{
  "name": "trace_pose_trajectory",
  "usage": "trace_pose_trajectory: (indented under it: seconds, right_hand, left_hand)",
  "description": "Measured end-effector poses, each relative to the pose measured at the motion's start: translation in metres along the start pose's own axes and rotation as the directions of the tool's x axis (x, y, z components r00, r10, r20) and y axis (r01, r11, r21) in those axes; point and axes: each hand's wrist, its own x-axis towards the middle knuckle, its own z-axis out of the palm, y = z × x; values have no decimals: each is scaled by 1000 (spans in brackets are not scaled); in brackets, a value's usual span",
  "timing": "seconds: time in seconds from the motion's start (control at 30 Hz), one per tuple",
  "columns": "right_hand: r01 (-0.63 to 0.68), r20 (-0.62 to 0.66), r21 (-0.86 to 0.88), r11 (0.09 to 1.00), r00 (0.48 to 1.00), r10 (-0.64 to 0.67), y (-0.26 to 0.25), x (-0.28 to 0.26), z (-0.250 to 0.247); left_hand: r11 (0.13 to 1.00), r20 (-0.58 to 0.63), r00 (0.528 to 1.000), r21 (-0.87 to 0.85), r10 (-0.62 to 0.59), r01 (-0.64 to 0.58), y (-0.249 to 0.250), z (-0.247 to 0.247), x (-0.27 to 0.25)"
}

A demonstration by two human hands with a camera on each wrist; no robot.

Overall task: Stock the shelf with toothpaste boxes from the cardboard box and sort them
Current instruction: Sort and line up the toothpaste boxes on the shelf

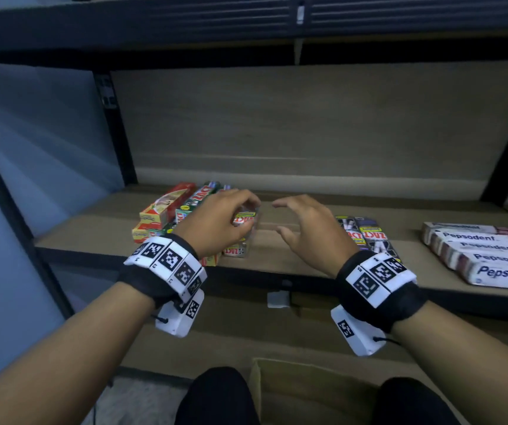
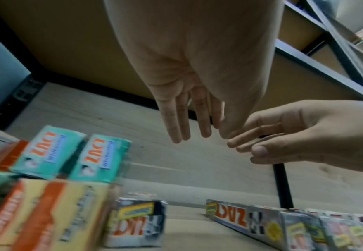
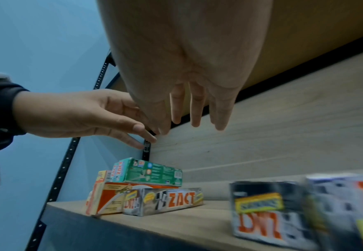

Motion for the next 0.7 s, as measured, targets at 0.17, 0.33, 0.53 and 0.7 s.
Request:
trace_pose_trajectory:
  seconds: [0.17,0.33,0.53,0.7]
  right_hand:
    - [-105,-2,-72,992,994,105,38,-29,-24]
    - [-212,11,-127,969,977,215,71,-62,-46]
    - [-282,-5,-147,948,959,285,104,-91,-50]
    - [-206,43,-100,973,977,211,111,-103,-45]
  left_hand:
    - [988,3,999,-149,48,-47,43,40,11]
    - [974,51,996,-218,73,-60,75,82,23]
    - [977,162,983,-204,88,-54,94,127,31]
    - [987,176,983,-162,44,-15,88,157,28]
